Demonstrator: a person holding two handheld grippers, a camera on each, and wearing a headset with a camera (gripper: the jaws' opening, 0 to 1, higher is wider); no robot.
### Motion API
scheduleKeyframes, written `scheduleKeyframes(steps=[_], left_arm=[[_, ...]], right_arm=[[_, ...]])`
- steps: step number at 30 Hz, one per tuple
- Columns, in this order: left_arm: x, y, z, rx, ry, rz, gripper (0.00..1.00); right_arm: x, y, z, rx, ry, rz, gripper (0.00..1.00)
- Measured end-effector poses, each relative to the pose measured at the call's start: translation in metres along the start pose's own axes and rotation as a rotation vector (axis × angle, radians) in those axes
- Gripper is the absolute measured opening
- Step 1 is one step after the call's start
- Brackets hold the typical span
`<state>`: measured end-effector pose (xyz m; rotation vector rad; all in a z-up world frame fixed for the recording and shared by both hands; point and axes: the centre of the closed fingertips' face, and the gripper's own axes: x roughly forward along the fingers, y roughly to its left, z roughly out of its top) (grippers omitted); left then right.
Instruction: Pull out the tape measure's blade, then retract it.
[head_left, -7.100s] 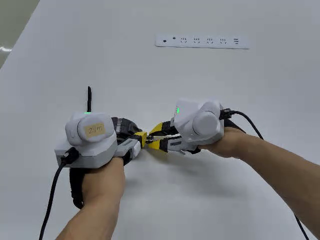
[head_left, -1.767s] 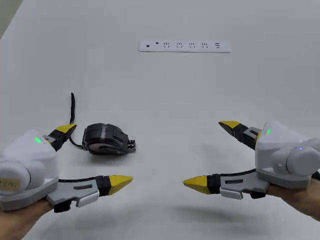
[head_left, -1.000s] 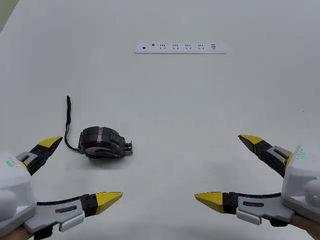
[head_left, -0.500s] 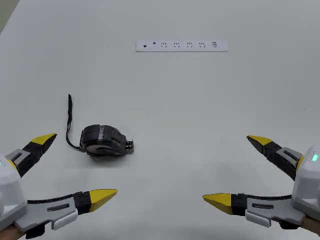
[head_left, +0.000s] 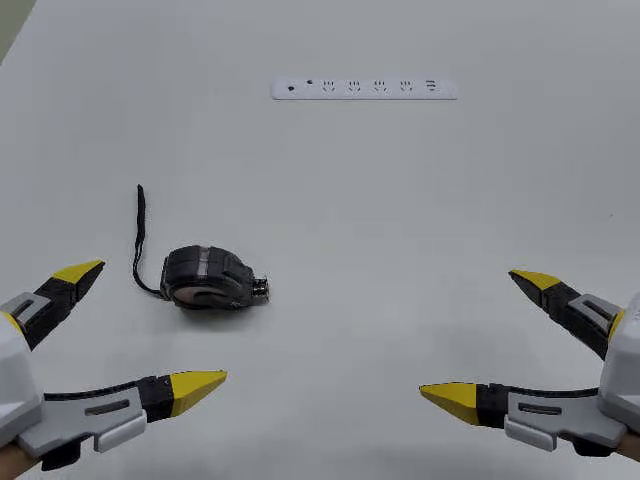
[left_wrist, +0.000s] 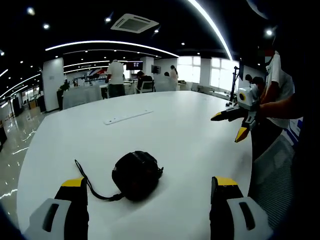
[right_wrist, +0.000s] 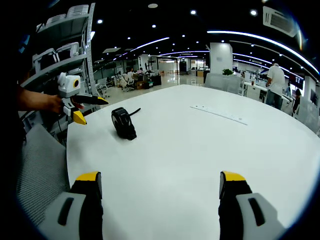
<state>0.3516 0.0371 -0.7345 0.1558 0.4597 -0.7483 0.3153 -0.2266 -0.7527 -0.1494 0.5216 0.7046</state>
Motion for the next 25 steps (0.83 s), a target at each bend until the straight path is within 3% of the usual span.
scheduleKeyframes(steps=[25], left_arm=[[0.0032,-0.0034,0.0025,0.037,0.011,-0.019,1.0]], right_arm=[[-0.0005,-0.0016,-0.0025,0.007,0.007,-0.004,1.0]])
